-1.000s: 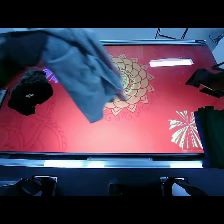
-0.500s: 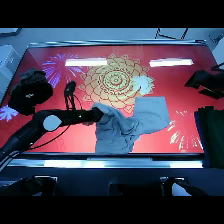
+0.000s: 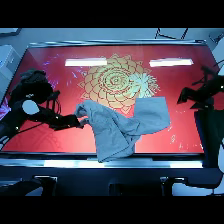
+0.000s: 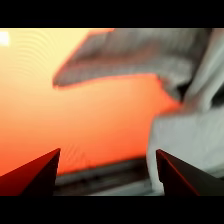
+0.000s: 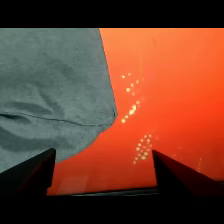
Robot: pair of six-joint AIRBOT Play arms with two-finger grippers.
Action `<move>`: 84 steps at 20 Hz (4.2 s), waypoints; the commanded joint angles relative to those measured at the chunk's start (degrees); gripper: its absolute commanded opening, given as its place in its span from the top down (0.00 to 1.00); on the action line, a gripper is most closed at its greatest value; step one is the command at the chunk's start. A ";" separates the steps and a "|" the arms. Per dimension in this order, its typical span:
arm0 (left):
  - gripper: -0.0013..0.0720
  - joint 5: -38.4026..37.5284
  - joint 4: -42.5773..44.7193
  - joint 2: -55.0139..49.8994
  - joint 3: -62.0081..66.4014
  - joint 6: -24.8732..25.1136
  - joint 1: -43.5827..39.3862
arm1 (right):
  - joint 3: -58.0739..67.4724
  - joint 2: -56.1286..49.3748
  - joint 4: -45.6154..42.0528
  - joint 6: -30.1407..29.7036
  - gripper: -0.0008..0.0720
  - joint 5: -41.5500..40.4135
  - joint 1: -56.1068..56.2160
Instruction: Fold the clothes and pants, and hang the long-sleeved shirts on hangers.
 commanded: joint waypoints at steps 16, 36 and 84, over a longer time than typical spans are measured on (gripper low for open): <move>0.38 24.98 -28.96 -5.99 -17.90 4.81 -27.17 | -25.29 -3.65 17.57 -4.72 0.07 -16.09 0.00; 0.95 25.62 -10.05 29.18 41.05 12.79 0.94 | 17.49 36.48 17.20 -6.49 0.94 -32.87 -0.07; 0.95 10.27 -7.65 -15.52 26.03 6.60 8.46 | -66.93 23.08 35.58 -2.60 0.04 -25.44 6.62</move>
